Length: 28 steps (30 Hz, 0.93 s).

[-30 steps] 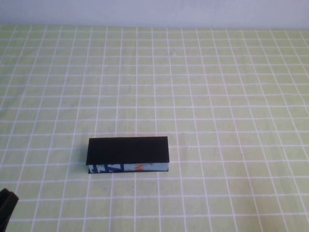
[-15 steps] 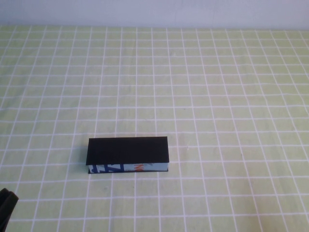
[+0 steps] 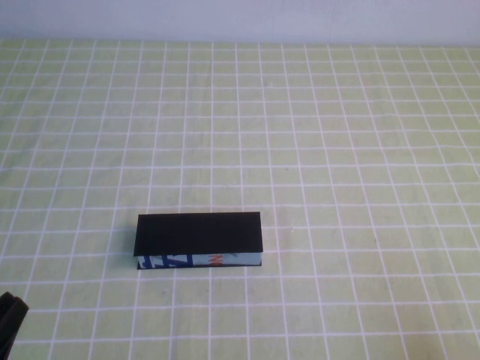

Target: Return glasses to glasses case

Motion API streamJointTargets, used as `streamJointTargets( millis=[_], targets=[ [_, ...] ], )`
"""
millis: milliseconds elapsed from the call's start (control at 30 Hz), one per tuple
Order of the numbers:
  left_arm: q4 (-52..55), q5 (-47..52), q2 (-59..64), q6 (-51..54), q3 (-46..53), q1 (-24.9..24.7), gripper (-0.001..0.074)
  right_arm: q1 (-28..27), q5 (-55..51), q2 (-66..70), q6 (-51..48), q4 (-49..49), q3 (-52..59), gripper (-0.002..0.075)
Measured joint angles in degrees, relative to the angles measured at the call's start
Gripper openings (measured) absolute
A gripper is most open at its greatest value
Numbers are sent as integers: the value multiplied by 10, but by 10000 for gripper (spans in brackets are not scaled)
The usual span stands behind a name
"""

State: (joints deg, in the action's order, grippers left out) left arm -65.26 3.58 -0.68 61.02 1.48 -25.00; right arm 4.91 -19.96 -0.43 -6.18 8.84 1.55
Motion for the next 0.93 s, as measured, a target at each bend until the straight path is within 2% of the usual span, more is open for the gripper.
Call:
streamJointTargets(
  millis=[833, 933],
  targets=[
    [0, -13, 0, 0, 0, 0, -2, 0, 0, 0, 2, 0, 0, -11],
    [63, -36, 0, -41, 0, 1, -2, 0, 0, 0, 2, 0, 0, -11]
  ],
)
